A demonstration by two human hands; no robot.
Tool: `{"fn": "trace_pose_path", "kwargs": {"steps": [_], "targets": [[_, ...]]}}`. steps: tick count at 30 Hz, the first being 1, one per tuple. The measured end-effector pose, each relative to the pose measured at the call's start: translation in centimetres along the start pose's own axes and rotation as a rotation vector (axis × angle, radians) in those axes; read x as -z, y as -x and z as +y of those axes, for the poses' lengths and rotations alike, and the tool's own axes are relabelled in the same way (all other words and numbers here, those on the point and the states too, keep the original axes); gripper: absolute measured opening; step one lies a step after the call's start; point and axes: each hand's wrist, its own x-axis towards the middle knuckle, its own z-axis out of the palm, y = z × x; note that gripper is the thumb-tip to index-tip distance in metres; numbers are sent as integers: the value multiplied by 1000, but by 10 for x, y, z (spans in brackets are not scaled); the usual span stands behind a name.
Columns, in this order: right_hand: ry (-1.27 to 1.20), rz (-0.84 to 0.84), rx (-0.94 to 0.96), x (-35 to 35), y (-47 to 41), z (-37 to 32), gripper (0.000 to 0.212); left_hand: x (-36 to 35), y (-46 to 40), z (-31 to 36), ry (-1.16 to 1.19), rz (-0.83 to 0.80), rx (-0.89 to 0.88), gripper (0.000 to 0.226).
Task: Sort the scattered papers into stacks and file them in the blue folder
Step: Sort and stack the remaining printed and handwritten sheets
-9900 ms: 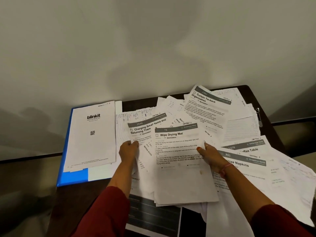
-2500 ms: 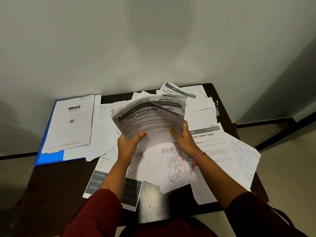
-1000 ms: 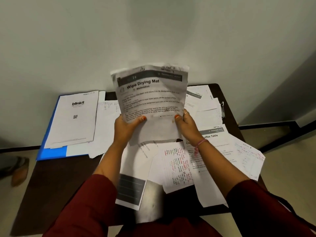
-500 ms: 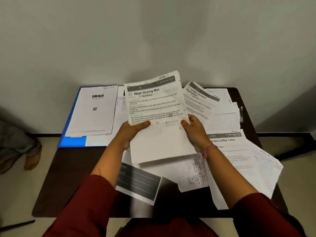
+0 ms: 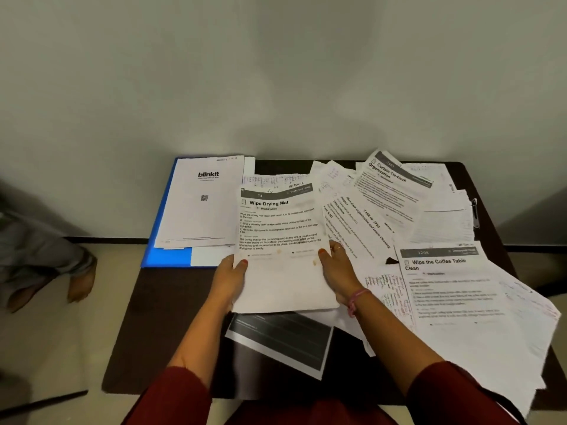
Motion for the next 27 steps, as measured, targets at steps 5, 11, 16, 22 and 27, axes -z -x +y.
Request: {"fn": "trace_pose_path", "kwargs": {"steps": [5,11,16,22,27], "targets": [[5,0,-8,-44,-6,-2,25,38,-19,-7,25,74,14,32],[114,-32,13,-104,-26,-15,28,93,-54,-5,38,195,2,31],[205,-58,33,-145,-49,-35,30,128,-85,7,72,245,-20,27],[216,-79,24,-176,-71,-53,31,160,-124,6,150,264,25,9],[214,-95,-1,-191,-83,-59,33,170,-143,4,70,284,36,17]]}}
